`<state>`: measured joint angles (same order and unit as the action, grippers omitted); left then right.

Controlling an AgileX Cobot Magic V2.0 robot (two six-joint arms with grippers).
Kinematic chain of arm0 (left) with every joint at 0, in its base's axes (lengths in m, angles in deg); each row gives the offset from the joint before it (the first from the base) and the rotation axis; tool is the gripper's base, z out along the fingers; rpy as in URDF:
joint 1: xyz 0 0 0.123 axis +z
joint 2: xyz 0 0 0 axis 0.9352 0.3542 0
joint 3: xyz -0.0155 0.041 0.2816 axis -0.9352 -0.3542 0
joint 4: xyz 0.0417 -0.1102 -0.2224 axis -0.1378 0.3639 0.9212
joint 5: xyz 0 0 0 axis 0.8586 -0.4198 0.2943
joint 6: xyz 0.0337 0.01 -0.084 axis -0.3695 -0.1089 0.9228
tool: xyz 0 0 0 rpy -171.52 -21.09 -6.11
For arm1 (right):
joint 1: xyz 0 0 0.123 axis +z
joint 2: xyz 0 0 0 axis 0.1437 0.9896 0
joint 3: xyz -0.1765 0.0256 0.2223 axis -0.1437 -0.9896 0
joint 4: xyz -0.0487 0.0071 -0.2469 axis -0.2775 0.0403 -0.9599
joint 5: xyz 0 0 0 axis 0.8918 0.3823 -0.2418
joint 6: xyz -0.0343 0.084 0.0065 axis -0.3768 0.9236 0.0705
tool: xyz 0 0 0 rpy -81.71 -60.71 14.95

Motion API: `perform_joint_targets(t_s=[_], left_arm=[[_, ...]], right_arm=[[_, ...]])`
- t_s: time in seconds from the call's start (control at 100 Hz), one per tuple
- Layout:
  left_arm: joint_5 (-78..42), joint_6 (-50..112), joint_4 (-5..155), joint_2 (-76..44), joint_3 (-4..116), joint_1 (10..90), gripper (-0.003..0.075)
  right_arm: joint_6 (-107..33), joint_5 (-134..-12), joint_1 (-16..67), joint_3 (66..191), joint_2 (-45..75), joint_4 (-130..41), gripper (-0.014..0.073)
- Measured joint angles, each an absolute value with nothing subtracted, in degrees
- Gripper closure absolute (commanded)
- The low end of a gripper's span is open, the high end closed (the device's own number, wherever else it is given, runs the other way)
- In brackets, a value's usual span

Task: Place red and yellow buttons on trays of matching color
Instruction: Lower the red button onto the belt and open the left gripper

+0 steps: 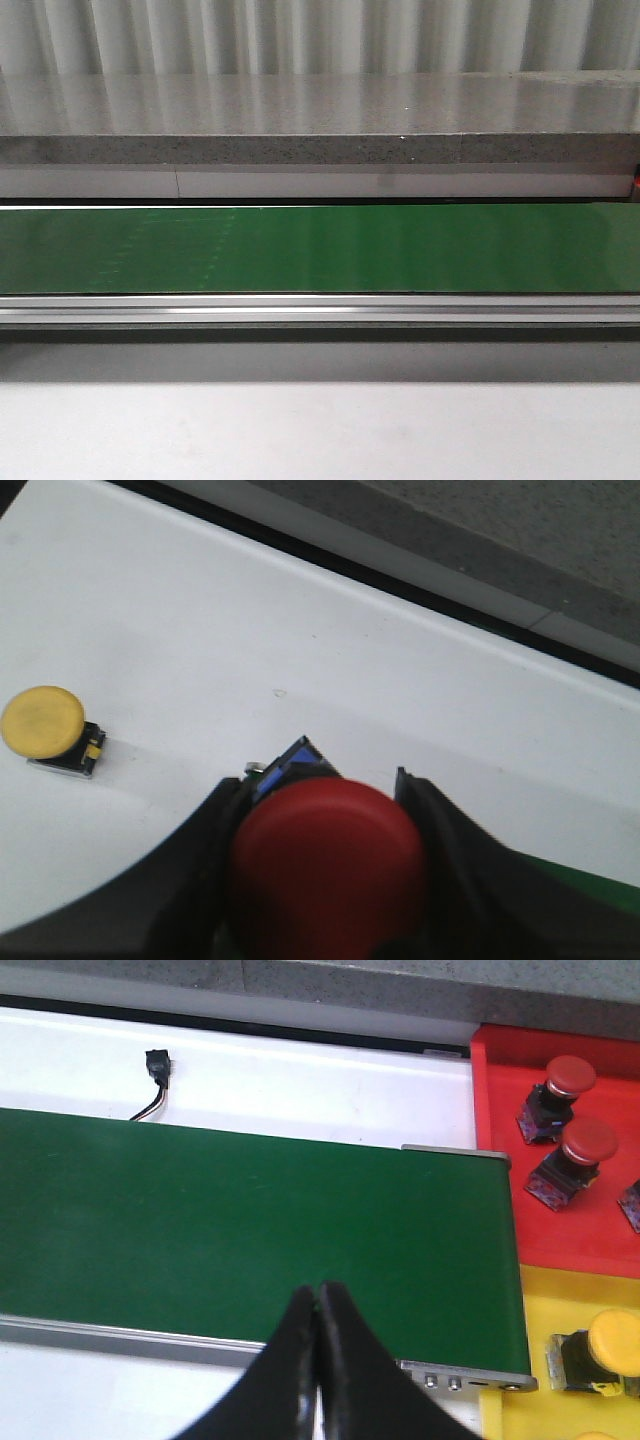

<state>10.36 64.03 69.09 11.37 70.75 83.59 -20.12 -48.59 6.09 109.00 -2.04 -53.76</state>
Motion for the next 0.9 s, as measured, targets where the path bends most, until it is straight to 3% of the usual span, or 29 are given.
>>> perform_joint_targets(t_s=[0.51, 0.9], left_arm=[[8.7, 63.9, 65.5, 10.2, 59.5, 79.0, 0.074], [8.2, 63.9, 65.4, 13.3, 58.9, 78.8, 0.074]], right_arm=[[-20.2, -48.6, 6.1, 109.0, -2.0, -53.8, 0.0661], [-20.2, -48.6, 6.1, 109.0, -2.0, -53.8, 0.0661]])
